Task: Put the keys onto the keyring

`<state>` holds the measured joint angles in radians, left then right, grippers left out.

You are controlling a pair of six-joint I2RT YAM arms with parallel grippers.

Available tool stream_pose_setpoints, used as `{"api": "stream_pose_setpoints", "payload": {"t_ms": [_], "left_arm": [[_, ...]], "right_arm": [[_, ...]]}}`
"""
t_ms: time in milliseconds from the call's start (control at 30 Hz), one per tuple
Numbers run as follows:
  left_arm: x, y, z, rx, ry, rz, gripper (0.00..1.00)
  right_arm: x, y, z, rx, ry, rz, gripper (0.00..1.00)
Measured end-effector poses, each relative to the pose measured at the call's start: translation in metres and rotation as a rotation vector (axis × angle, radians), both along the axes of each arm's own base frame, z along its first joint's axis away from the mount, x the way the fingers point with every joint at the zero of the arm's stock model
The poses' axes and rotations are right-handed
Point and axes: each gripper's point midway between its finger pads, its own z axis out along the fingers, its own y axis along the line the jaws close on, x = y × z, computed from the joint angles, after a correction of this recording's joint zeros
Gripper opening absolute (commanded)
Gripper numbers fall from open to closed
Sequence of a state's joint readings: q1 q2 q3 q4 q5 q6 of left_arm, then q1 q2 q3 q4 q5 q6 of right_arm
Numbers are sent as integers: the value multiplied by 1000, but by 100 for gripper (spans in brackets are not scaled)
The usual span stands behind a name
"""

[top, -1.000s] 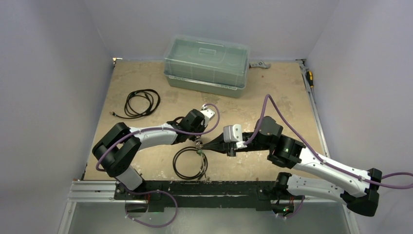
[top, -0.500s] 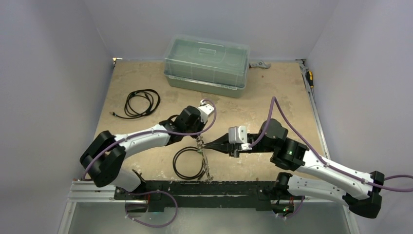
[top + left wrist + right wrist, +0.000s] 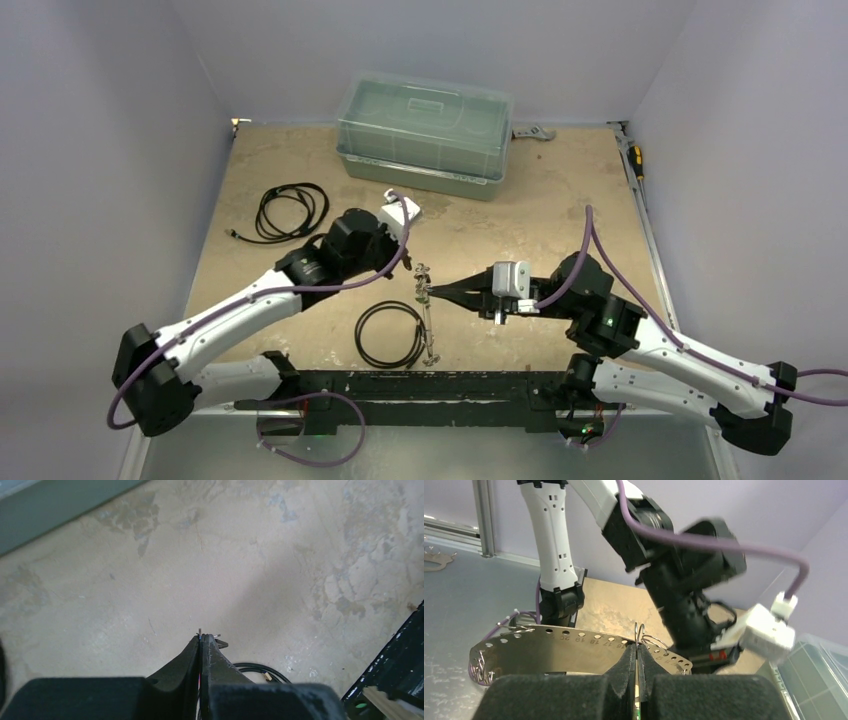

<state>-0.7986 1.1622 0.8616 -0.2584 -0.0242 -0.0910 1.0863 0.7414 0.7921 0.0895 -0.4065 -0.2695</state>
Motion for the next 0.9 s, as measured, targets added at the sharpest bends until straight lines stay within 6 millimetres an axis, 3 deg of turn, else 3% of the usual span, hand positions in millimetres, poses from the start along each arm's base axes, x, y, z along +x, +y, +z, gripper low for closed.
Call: {"api": "stream_pose_setpoints", "payload": {"t_ms": [167, 300, 567, 900], "left_arm": [[-10, 11, 62, -47, -152, -63, 0], [-27, 22, 92, -43, -267, -159, 0], [-76, 22, 119, -84, -453, -445, 0], [-120, 19, 124, -148, -583, -687, 0]], "right_arm": [[1, 0, 1, 5, -2, -6, 0], [3, -1, 1, 5, 0, -18, 0], [13, 7, -11, -31, 17, -51, 0], [26, 20, -40, -122, 48, -78, 0]]}}
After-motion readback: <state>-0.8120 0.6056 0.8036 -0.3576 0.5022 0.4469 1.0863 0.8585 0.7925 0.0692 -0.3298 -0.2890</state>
